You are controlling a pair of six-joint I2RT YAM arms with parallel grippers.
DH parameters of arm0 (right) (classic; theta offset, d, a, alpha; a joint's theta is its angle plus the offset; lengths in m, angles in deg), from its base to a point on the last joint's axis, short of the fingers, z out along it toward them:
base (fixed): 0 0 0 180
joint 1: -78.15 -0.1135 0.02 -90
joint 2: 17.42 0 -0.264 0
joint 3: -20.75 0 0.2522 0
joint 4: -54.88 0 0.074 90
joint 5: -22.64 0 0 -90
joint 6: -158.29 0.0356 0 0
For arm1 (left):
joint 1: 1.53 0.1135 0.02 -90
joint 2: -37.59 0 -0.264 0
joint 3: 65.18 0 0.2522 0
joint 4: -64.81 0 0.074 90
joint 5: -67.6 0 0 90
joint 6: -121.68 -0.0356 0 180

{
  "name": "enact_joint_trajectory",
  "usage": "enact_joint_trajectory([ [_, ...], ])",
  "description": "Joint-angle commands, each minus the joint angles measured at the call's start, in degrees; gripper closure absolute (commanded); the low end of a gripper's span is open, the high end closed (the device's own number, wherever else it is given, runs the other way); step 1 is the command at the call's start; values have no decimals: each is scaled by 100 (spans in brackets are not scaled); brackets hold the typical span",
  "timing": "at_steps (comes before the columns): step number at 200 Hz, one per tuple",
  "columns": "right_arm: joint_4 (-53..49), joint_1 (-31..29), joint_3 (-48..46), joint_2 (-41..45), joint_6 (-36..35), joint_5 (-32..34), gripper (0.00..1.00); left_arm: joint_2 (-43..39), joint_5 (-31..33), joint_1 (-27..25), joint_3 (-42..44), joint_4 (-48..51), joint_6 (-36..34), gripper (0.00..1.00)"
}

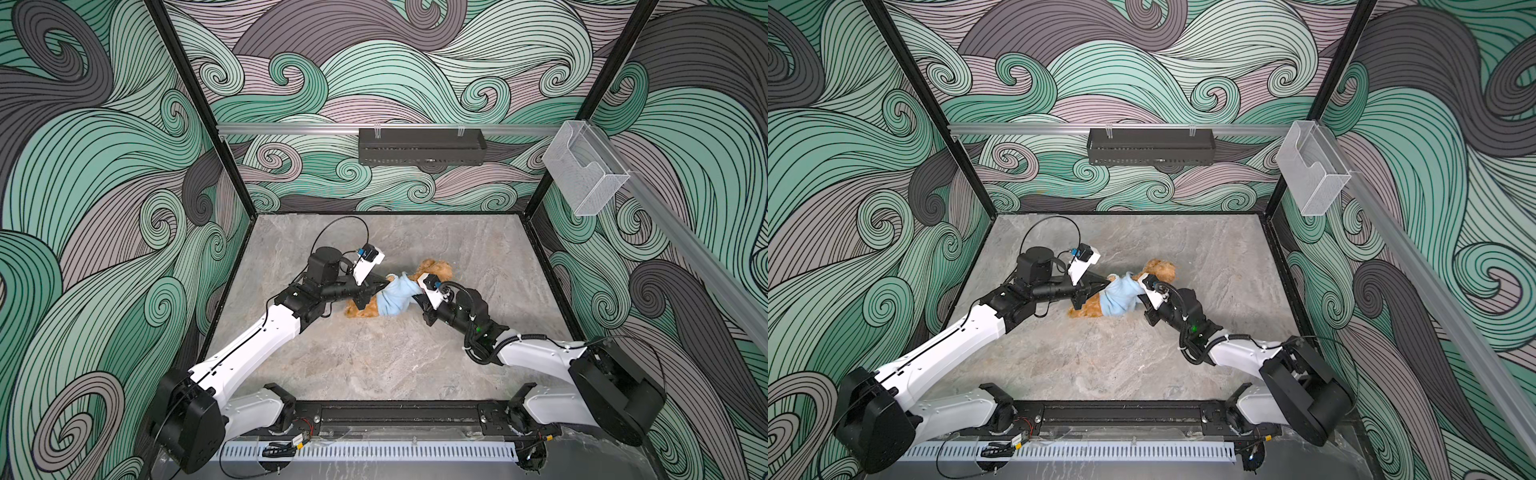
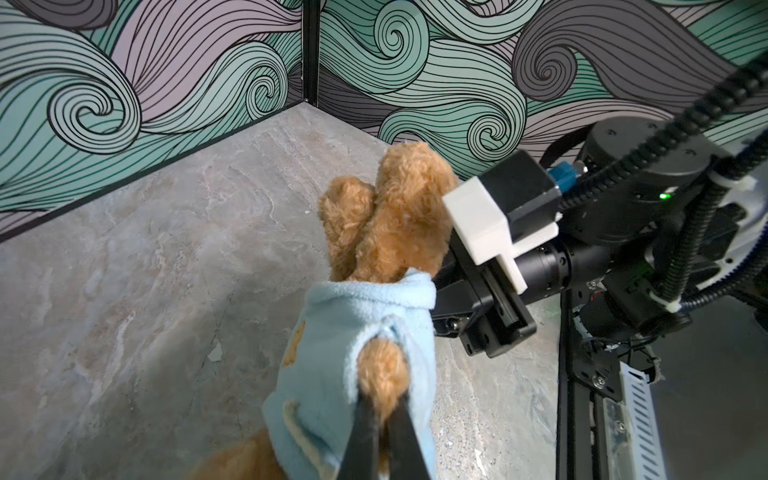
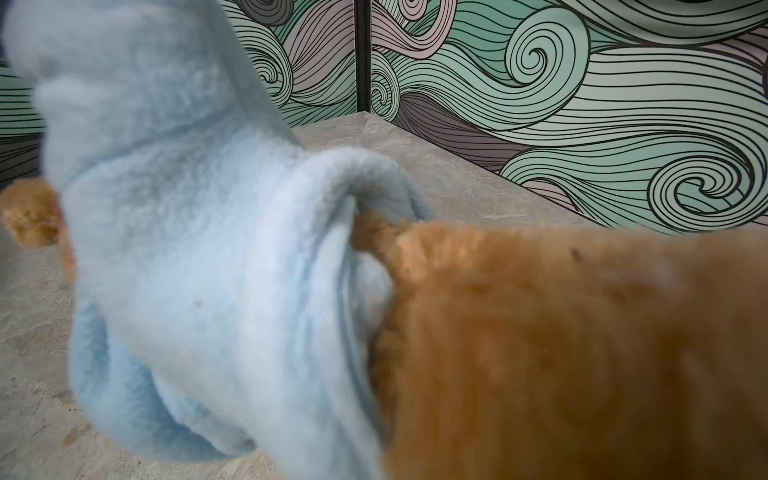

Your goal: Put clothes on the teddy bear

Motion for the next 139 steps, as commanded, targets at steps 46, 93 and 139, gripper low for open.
enact_joint_trajectory([
  [46, 290, 69, -391, -314, -162, 181, 100, -370, 2688, -24, 289, -1349, 3080, 100],
  [93, 402, -44, -498, -283, -383, 332, 100, -509, 3375, -24, 140, -560, 3100, 100],
  [139, -1594, 95, 290, -472, -114, 769, 100, -342, 752, -415, 7, -723, 566, 100],
])
